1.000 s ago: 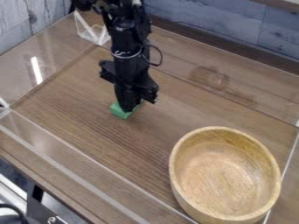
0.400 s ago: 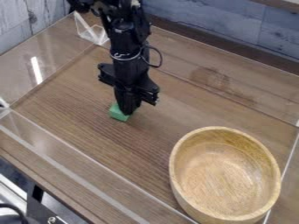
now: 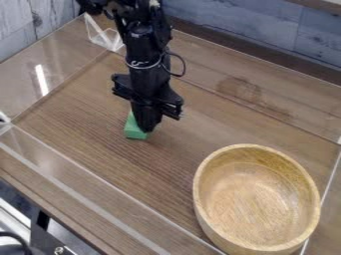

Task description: Put green stick into wooden bowl

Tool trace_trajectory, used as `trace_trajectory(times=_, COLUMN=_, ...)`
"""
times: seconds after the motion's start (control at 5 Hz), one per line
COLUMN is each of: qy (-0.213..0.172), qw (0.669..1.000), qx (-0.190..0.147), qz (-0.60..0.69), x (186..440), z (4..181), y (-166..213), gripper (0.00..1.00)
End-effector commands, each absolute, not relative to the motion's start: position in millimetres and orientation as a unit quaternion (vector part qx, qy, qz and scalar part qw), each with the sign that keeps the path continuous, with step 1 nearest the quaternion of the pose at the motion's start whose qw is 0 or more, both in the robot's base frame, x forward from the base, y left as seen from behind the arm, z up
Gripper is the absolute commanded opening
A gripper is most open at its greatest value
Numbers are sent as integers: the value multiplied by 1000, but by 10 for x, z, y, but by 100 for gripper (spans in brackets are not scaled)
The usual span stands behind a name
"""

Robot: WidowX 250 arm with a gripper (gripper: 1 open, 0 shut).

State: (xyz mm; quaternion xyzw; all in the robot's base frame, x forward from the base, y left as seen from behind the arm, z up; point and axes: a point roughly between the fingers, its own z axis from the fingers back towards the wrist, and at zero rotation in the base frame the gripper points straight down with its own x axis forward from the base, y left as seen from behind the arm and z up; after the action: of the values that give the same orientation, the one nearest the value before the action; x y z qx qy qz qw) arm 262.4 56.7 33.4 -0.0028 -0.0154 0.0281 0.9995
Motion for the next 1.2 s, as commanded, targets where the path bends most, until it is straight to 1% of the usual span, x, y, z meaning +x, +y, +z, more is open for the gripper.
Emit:
trace_trajectory(times=0.0, qy=-28, qw=999, qx=-5, qz=32, x=2669, z=403, y=537, gripper=0)
trace_trajectory(times=0.6, qy=-31, qw=998, qx=-14, qz=45, x=2724, z=386, y=503, gripper=0)
trace_trajectory(times=0.8, qy=-33, qw=998, qx=-17, qz=50, x=2734, z=398, y=497, gripper=0)
trace_trajectory(times=1.0, qy=-33, qw=998, qx=-24, qz=48, x=2792, z=456, y=363, gripper=0)
